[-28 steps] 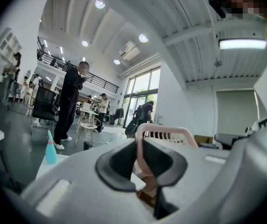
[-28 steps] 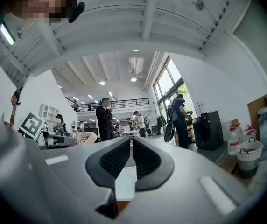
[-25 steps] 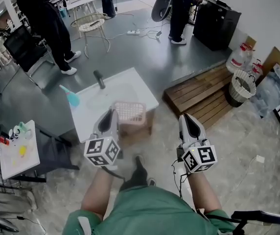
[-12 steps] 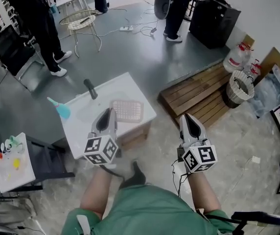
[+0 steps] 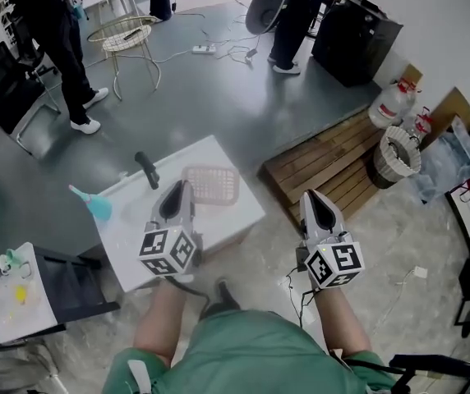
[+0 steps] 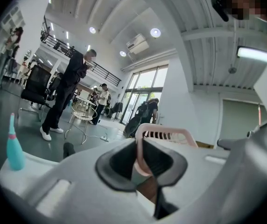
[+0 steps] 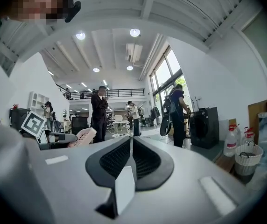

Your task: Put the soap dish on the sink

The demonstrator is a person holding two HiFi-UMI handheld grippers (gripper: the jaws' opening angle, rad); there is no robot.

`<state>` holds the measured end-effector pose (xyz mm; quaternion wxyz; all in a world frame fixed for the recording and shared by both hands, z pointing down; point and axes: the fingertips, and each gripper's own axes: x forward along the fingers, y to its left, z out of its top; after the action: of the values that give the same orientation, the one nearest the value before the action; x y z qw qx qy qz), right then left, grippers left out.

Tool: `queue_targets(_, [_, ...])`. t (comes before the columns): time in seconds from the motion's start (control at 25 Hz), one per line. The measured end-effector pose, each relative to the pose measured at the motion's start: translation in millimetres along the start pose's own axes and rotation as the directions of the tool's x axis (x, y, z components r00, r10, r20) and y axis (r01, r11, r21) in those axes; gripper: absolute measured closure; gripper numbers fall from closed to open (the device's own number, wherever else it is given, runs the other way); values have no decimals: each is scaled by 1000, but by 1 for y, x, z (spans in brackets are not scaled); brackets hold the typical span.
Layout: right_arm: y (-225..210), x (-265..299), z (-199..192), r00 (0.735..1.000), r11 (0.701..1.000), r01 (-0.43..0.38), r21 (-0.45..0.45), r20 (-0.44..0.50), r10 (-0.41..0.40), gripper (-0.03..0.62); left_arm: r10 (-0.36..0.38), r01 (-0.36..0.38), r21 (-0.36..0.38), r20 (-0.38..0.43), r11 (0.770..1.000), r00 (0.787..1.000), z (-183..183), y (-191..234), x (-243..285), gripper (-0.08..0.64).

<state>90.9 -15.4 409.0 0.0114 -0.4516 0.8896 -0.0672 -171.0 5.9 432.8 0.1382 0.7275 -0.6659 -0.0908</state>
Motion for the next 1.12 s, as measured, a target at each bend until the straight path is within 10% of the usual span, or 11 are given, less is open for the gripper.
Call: queue_targets(1.12, [-45, 164, 6, 984, 979, -177, 106, -15, 179, 575, 123, -123, -11, 28, 992, 992, 17, 44, 105, 518])
